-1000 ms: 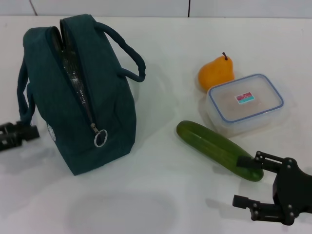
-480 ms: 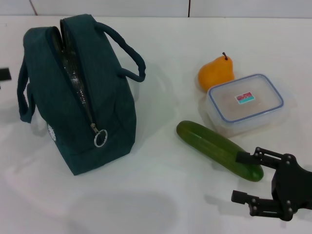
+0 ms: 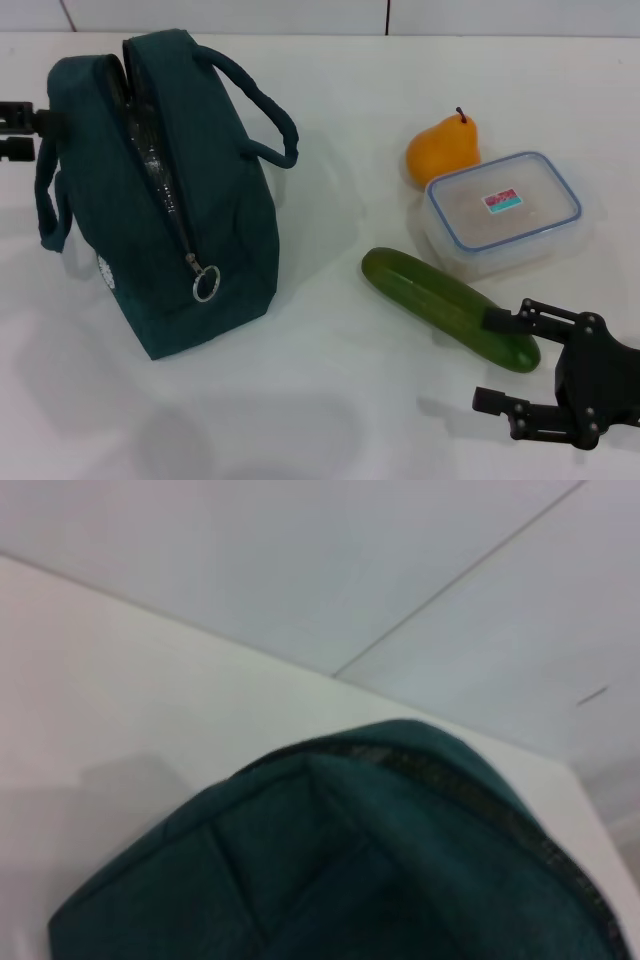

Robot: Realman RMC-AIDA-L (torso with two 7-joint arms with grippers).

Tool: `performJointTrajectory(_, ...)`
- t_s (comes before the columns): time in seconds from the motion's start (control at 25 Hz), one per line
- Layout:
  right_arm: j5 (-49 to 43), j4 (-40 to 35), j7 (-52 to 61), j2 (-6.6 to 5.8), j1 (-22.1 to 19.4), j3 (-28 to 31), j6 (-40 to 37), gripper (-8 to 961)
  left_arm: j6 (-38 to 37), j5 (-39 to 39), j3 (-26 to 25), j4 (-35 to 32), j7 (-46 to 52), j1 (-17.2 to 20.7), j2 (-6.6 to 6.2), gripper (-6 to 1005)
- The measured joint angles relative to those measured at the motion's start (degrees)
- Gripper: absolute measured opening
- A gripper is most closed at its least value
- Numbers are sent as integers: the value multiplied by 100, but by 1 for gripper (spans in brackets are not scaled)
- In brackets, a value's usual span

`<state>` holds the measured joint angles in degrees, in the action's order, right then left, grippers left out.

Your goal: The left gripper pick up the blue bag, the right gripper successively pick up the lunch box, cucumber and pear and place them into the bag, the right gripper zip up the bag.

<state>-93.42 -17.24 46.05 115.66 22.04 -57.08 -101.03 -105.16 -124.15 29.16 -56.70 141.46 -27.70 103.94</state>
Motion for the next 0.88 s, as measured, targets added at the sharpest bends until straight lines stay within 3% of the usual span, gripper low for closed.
performJointTrajectory(0.28, 0, 10, 0, -1, 7, 9, 17, 781, 16, -253, 77, -3, 161, -247, 59, 833)
performJointTrajectory(0.72, -1, 12, 0, 0, 12, -4, 57, 781, 9, -263, 455, -18, 712, -474, 15, 825)
performJointTrajectory(0.88, -1, 17, 0, 0, 11, -4, 86, 781, 23, -379, 537, -18, 751, -558, 61, 822)
